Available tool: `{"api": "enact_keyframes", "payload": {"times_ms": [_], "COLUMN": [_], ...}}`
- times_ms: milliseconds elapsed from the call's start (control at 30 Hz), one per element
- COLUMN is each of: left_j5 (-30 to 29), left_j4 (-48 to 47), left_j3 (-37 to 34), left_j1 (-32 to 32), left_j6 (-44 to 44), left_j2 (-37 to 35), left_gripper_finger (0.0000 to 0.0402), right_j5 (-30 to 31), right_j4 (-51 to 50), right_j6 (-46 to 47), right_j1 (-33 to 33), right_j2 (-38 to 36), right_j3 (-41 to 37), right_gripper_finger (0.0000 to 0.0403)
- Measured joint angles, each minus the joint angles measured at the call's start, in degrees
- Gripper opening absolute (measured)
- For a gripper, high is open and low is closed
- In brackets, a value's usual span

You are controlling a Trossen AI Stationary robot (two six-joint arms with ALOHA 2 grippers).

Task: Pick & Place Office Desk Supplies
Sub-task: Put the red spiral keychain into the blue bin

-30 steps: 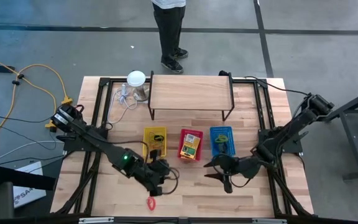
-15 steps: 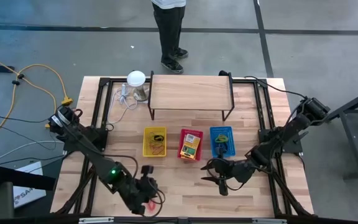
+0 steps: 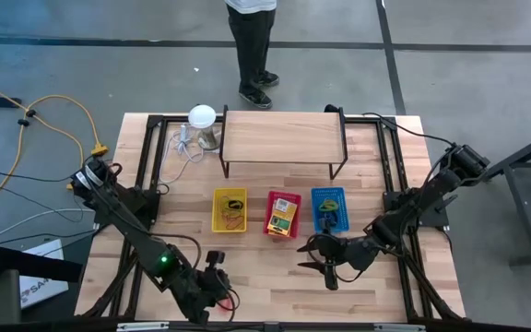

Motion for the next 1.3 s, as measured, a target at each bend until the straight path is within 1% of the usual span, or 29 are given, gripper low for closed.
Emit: {"api": "enact_keyframes", "payload": {"times_ms": [133, 400, 600, 933, 1100, 1300], "left_j5": [2.17, 2.62, 2.77, 2.81, 2.85, 5.35], "left_j4": [0.07, -0.07, -0.13, 0.0, -0.05, 0.09], "left_j3": [0.0, 0.0, 0.0, 0.0, 0.0, 0.0], "left_j1": [0.0, -0.02, -0.11, -0.11, -0.26, -0.37], "left_j6": [0.14, 1.04, 6.8, 11.56, 11.64, 10.94], "left_j2": [2.27, 10.45, 15.08, 16.0, 16.22, 16.22], "left_gripper_finger": [0.0119, 0.0119, 0.0119, 0.0119, 0.0119, 0.0119], "right_j5": [0.0, 0.11, 0.22, 0.22, 0.22, 0.22], "right_j4": [0.0, -0.02, -0.03, -0.04, -0.06, -0.04], "right_j6": [0.0, -0.02, -0.02, 0.39, 0.39, 0.39], "right_j1": [0.0, 0.0, 0.0, 0.0, 0.0, 0.0], "right_j2": [0.0, 0.0, 0.0, 0.0, 0.0, 0.0], "right_j3": [0.0, 0.0, 0.0, 0.0, 0.0, 0.0], "right_gripper_finger": [0.016, 0.016, 0.016, 0.016, 0.016, 0.016]}}
